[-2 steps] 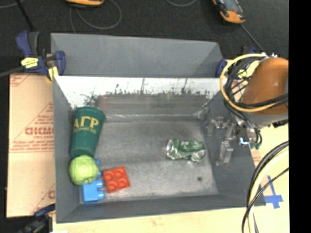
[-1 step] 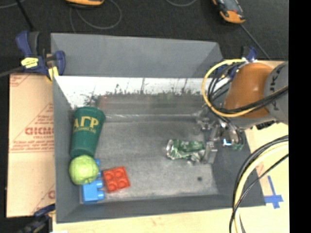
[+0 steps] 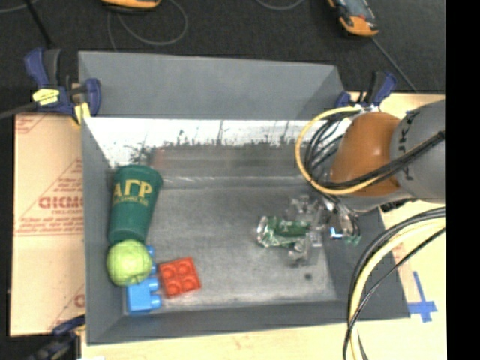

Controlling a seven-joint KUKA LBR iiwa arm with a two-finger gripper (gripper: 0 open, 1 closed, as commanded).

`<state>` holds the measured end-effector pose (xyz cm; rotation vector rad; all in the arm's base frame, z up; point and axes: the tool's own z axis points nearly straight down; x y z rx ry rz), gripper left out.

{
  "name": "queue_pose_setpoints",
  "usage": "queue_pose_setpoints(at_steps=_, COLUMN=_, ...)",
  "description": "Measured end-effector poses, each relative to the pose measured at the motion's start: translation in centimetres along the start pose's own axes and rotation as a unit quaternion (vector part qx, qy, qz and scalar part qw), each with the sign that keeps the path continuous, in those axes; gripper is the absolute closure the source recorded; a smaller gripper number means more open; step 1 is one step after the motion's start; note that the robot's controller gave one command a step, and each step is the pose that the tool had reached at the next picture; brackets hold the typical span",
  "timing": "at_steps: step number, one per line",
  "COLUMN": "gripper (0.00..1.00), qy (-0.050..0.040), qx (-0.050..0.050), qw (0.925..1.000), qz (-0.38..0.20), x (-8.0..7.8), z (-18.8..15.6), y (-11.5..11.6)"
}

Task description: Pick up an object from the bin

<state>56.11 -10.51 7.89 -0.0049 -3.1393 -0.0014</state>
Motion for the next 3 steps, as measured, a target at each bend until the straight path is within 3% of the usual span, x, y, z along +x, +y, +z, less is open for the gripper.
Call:
queue_pose_setpoints(at_steps=1, gripper=1.0, qy=-0.0018, qx=0.001, qw=0.994, qz=-0.109, x=1.0, z=-2.2, y=1.9)
queue_pose_setpoints(at_steps=2, gripper=1.0, qy=-0.0018, qx=0.001, qw=0.994, qz=-0.11, x=1.0, z=-2.2, y=1.9)
queue_pose_setpoints(at_steps=3, gripper=1.0, qy=-0.0038, qx=0.002, qw=0.9907, qz=-0.136, x=0.6, z=-16.8, y=2.4)
